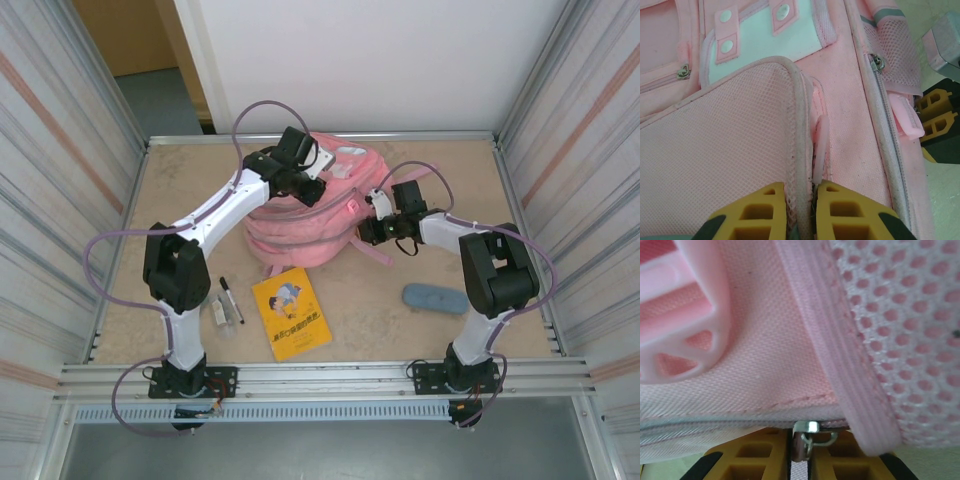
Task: Pack books, pencil case, and school supplies into a backpack
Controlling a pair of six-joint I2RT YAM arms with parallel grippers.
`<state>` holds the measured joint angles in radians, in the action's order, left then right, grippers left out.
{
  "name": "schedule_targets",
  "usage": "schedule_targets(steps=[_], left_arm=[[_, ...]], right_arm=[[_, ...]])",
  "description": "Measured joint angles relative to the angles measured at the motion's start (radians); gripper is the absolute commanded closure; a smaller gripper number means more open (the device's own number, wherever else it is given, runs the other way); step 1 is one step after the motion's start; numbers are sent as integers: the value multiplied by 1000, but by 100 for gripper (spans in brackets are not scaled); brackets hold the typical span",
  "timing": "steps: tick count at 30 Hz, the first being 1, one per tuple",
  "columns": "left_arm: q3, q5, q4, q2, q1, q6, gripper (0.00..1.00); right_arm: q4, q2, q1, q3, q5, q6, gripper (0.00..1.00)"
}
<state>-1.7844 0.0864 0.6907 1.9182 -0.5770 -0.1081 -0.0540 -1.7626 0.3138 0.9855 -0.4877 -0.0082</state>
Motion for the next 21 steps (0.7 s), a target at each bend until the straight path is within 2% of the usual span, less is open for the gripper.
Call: schedule_targets(steps=[8, 12, 21], left_arm=[[18, 0, -14, -7, 3, 2, 100], [40, 1, -35, -15, 6, 8, 100], [59, 19, -70, -16, 7, 78, 100]], right_arm=[[-24, 36, -6, -1, -50, -8, 97], [-62, 37, 2, 2, -102, -30, 99], [-81, 37, 153, 24, -205, -5, 99]])
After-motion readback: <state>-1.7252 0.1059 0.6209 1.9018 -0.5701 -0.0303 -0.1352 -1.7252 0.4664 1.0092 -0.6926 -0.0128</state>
